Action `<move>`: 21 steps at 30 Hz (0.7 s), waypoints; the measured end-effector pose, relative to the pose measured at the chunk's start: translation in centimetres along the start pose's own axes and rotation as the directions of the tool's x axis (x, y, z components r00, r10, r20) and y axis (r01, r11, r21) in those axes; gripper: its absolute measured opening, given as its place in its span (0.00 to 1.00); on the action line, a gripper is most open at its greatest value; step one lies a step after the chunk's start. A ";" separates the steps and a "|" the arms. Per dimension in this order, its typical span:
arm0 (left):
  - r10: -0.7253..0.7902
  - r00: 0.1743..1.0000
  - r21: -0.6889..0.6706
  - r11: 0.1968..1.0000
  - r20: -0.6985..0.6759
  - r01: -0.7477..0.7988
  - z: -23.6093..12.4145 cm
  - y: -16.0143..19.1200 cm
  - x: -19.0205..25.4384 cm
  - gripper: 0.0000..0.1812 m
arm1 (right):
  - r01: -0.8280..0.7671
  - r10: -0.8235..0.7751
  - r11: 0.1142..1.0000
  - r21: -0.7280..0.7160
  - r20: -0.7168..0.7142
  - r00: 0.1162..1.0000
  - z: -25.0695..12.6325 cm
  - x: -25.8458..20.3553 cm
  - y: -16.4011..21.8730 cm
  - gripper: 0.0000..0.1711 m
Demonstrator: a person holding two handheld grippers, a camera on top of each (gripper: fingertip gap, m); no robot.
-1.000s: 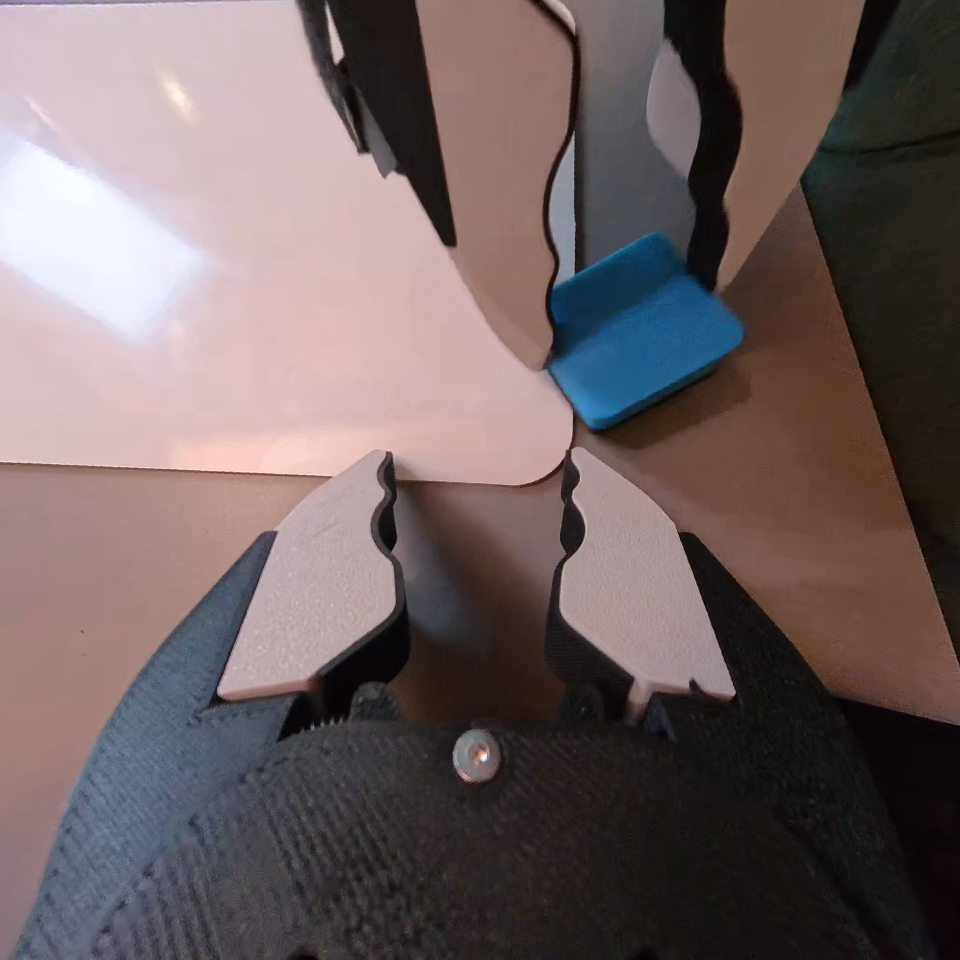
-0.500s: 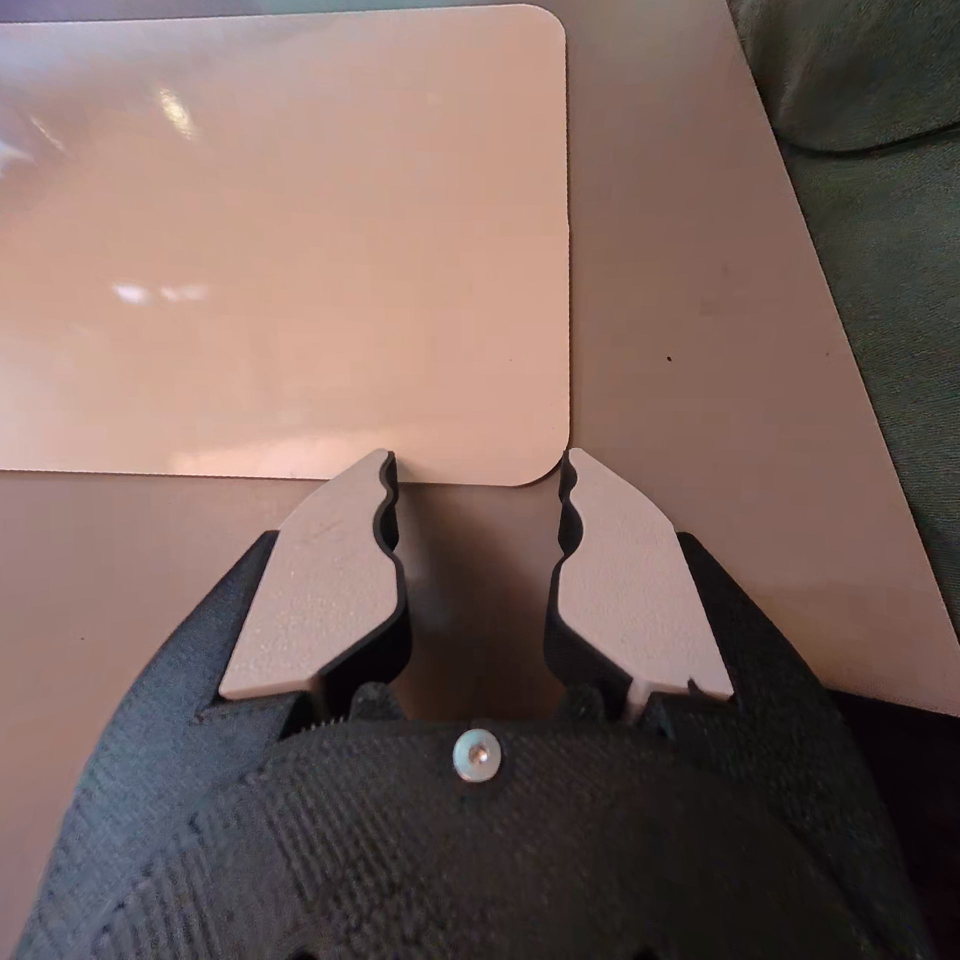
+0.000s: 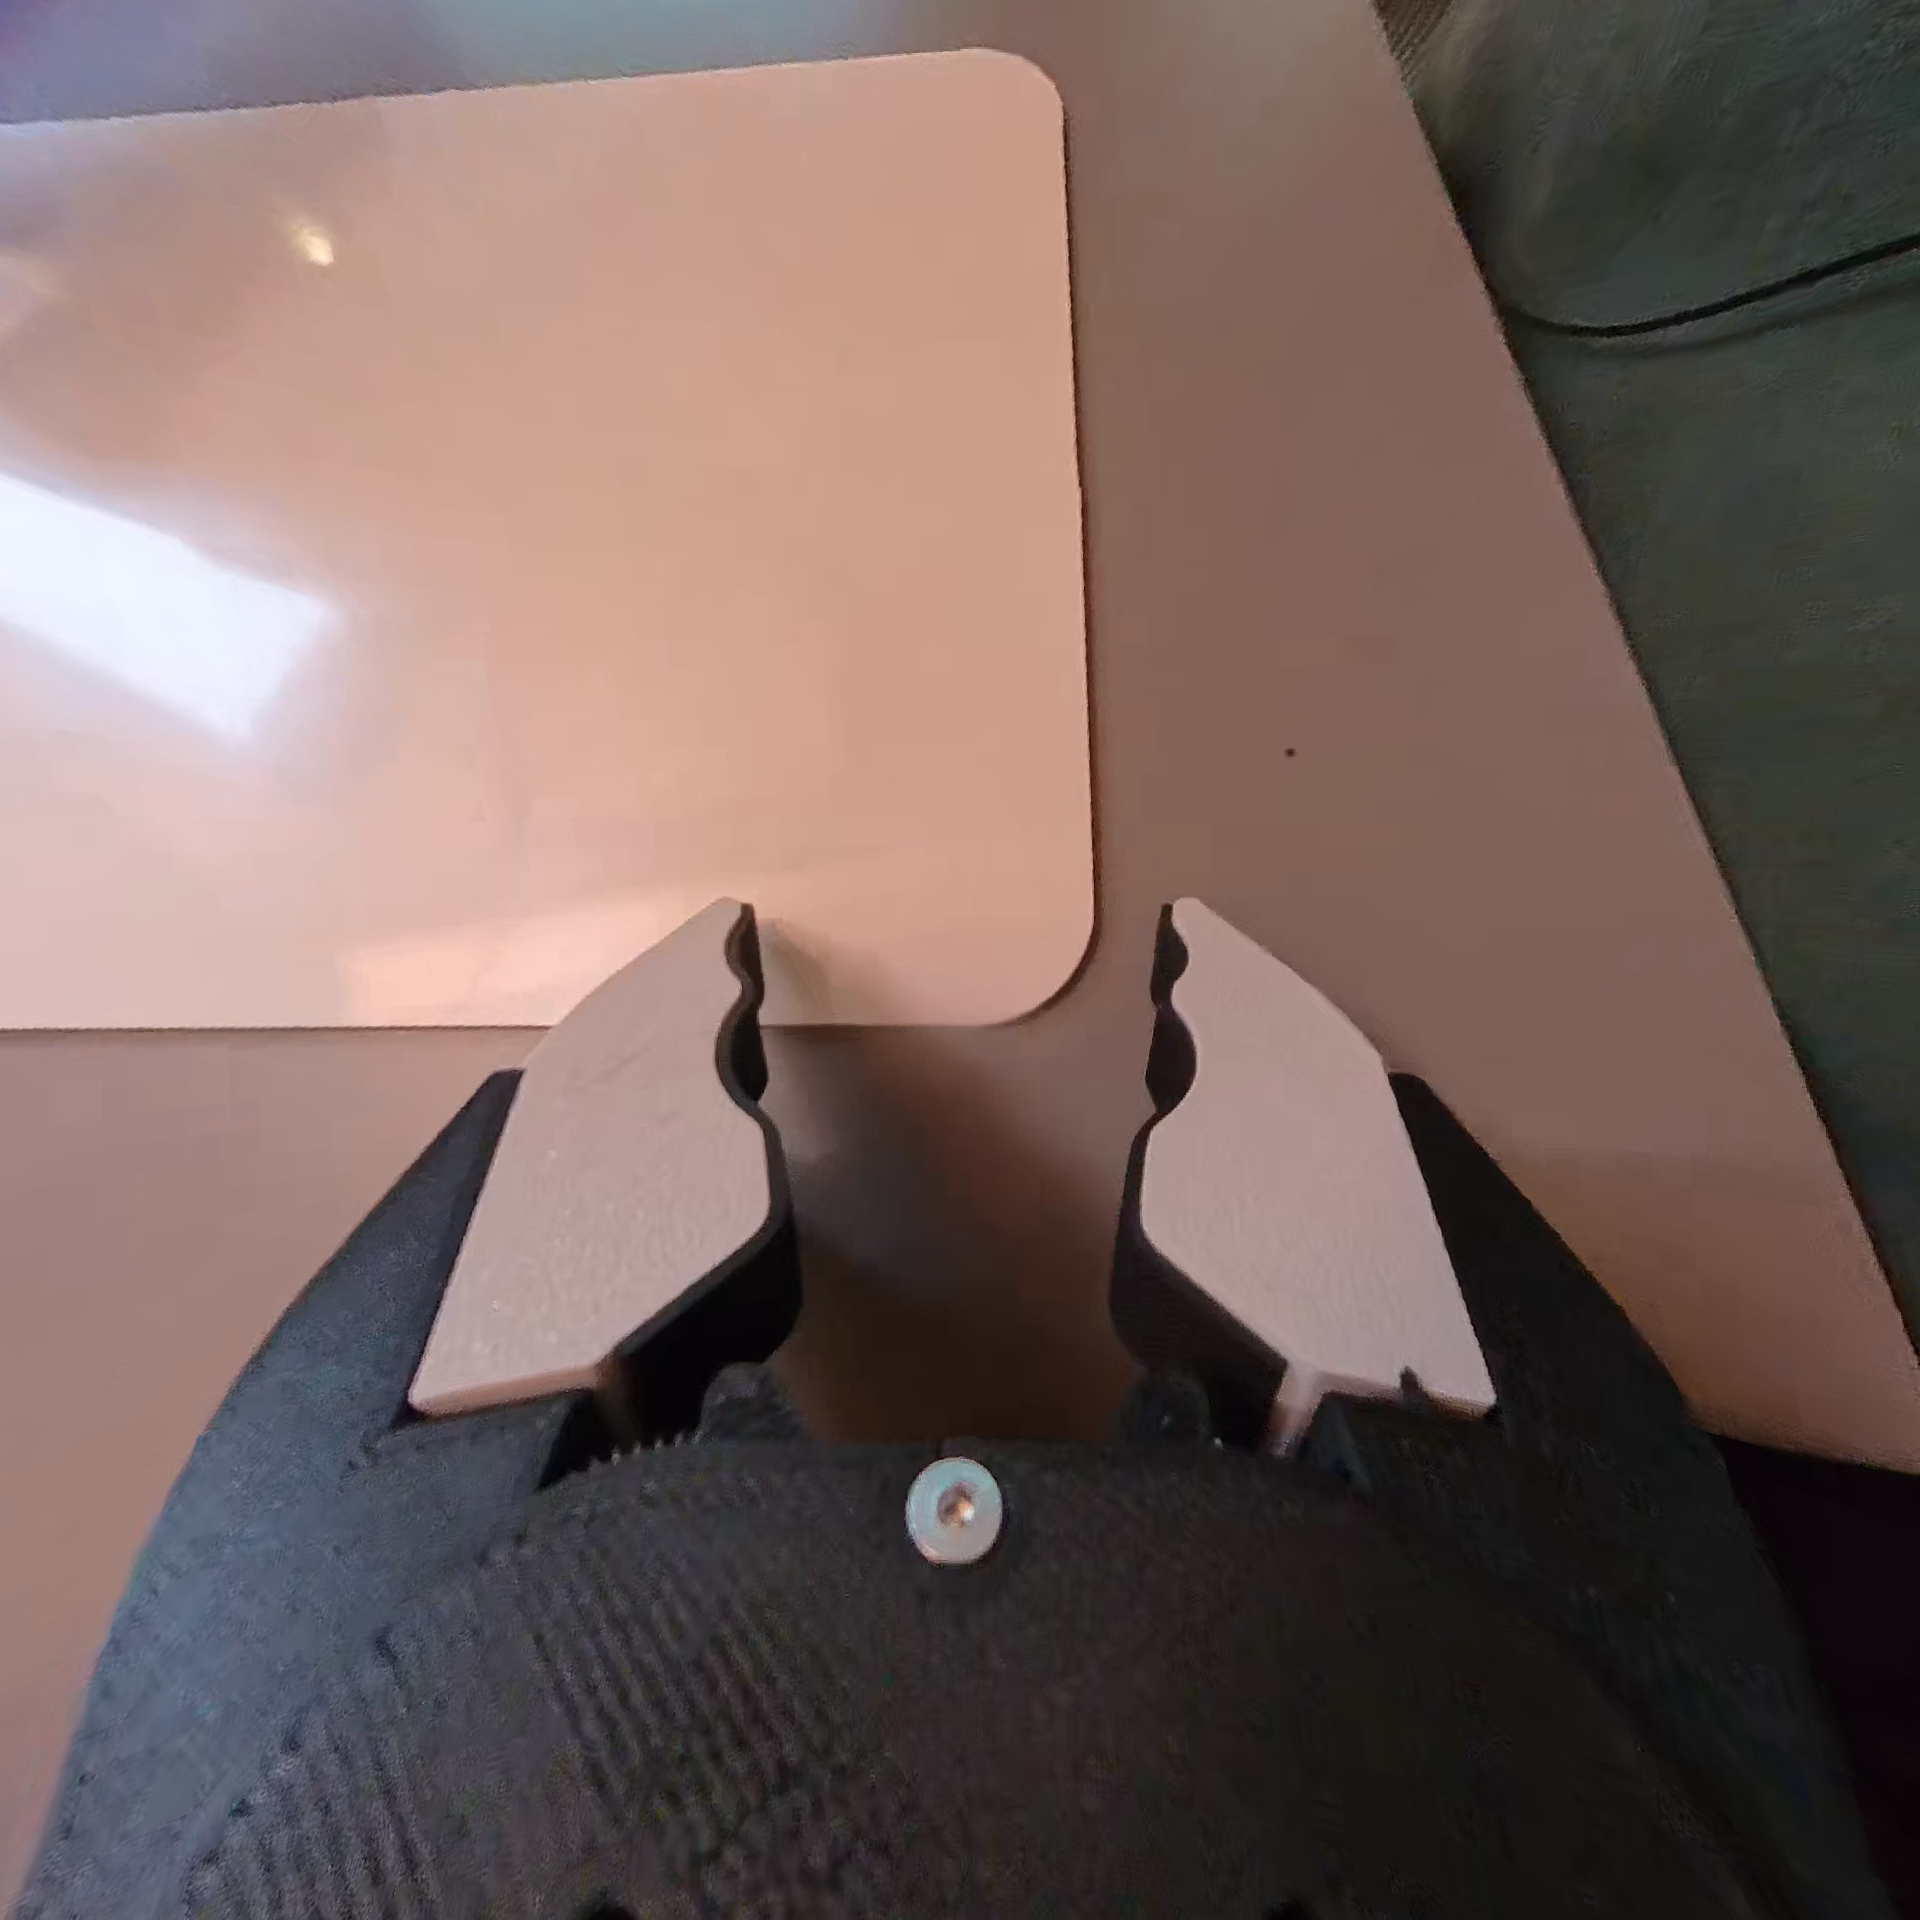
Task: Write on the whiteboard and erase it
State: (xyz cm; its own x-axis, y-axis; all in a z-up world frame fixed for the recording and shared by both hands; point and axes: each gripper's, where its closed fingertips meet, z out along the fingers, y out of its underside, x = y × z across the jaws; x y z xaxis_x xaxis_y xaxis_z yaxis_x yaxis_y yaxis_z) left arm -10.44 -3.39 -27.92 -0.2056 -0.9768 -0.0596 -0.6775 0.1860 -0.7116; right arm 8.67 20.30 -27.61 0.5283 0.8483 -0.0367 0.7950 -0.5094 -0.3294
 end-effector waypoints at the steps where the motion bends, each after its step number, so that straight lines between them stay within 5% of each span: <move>1: -0.003 1.000 0.009 1.000 0.014 0.003 0.2 -0.3 -0.1 0.40 | 0.003 -0.003 1.000 -0.020 0.000 1.000 0.3 -0.1 0.4 0.47; 14: -0.107 0.981 -0.013 0.994 0.163 0.111 -2.4 2.6 -4.8 0.41 | -0.140 0.137 0.988 -0.060 -0.050 0.989 -1.7 -3.3 8.3 0.51; 21: -0.259 0.848 0.049 0.962 0.463 0.267 -5.8 6.0 -12.6 0.30 | -0.239 0.243 0.969 0.060 -0.083 0.966 -3.3 -6.8 13.0 0.51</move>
State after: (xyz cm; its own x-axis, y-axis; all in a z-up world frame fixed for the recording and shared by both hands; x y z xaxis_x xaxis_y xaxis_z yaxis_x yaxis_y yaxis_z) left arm -16.04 10.61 -27.43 0.3283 -0.9251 -0.1907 -0.6725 -0.0871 -0.7349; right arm 16.38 7.44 -28.54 0.7288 0.6837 -0.0369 0.6266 -0.6876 -0.3669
